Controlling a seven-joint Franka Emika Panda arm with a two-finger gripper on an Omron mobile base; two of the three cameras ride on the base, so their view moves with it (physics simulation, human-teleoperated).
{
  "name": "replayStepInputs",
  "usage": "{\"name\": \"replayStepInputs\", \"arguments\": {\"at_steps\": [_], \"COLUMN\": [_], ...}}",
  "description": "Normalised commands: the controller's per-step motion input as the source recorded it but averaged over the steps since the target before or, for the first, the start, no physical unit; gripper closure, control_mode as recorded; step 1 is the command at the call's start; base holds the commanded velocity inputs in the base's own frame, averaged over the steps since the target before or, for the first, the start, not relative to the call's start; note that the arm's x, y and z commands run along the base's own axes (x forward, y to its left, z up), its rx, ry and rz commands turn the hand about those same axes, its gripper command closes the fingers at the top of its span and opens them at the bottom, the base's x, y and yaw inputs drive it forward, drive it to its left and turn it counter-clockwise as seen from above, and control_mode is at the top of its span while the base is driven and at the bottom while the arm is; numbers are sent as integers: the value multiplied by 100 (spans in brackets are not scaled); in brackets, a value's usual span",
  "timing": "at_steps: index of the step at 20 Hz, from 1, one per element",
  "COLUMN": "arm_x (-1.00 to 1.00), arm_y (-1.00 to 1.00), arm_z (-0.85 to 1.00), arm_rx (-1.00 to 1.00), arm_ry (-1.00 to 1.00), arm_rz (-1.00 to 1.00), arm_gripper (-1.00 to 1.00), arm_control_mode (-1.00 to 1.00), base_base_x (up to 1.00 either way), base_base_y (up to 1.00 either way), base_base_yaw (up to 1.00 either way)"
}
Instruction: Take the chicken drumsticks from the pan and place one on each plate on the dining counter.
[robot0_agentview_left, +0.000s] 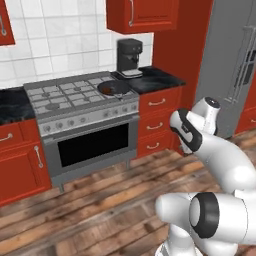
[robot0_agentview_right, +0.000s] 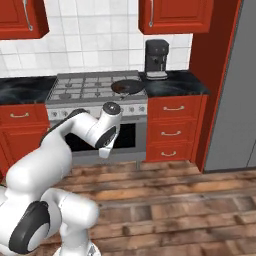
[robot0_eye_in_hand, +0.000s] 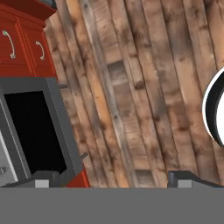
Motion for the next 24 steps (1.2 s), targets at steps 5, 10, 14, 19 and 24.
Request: {"name": "replayStepInputs", "arguments": {"at_steps": [5,10,14,19,24], "arm_x": [0,0,0,0,0], "arm_y": [0,0,0,0,0], "arm_z": [0,0,0,0,0], "arm_rx": [0,0,0,0,0], "arm_ry": [0,0,0,0,0], "arm_rz": [0,0,0,0,0], "arm_gripper": [-100,-100,-100,-100,-100], "arm_control_mode": [100,100,100,100,100], "base_base_x": [96,79,54,55,77], "base_base_y": [-5,-32,-68,-58,-38], "base_base_yaw": [22,23,21,22,24]}}
